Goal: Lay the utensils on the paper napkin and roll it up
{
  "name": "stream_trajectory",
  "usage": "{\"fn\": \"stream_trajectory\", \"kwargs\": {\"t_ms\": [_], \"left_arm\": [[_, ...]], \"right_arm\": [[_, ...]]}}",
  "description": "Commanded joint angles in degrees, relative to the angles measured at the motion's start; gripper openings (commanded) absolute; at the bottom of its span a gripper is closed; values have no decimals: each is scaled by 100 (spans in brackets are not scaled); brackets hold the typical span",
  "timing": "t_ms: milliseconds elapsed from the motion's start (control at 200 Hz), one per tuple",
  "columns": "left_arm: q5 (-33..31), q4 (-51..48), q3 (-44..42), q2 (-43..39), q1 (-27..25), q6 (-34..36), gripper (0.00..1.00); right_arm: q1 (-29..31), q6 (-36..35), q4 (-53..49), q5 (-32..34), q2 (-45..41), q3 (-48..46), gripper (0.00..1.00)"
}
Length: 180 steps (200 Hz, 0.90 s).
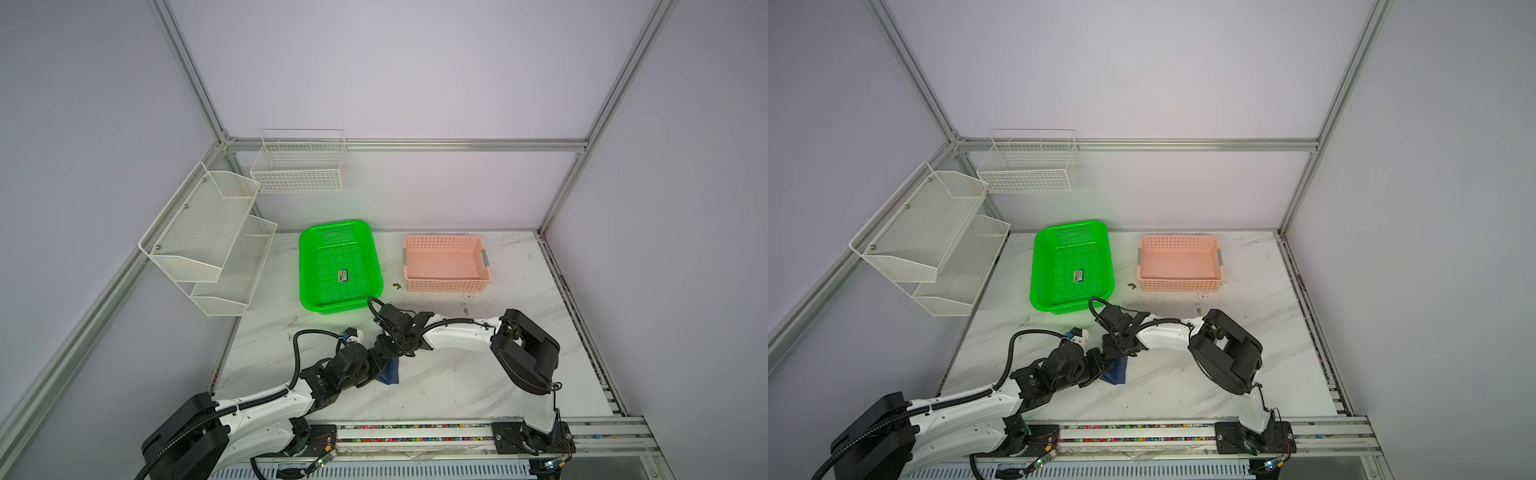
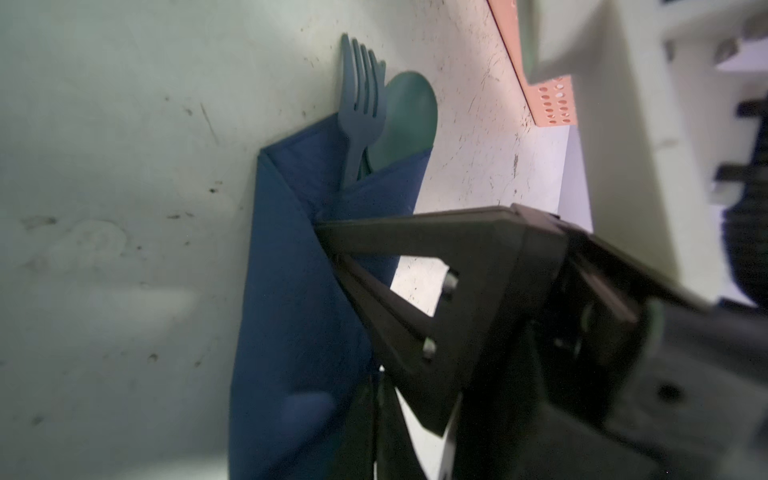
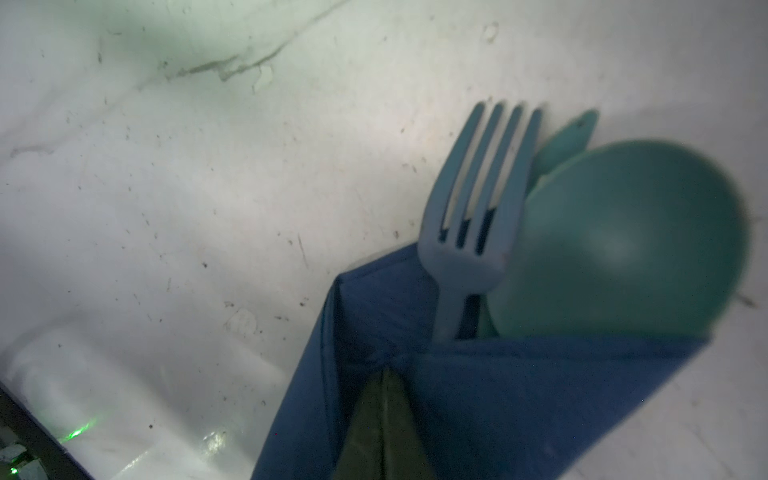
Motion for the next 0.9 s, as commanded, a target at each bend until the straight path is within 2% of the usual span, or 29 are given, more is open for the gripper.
{"fn": "stream_trajectory", "kwargs": {"t_ms": [0, 270, 375, 515, 595, 660, 895], "left_arm": [[249, 509, 568, 71, -68, 100, 0], [375, 576, 399, 538, -120, -124, 0], [241, 343, 352, 560, -121, -197, 0], [62, -65, 344, 452, -101, -187, 0], [25, -211, 309, 395, -52, -172, 0], [-12, -262, 266, 364, -19, -147, 0], [-10, -212, 198, 440, 95, -85, 0]], "right_arm": [[-114, 70, -40, -15, 136, -315, 5], [-187, 119, 98, -191, -76, -350, 5], [-214, 126, 89, -239, -155, -292, 5], [-245, 137, 71, -334, -297, -248, 14], [-270, 132, 47, -393, -386, -159, 24], [-289, 145, 7, -399, -452, -38, 29], [-463, -22, -196, -372, -384, 474, 32]]}}
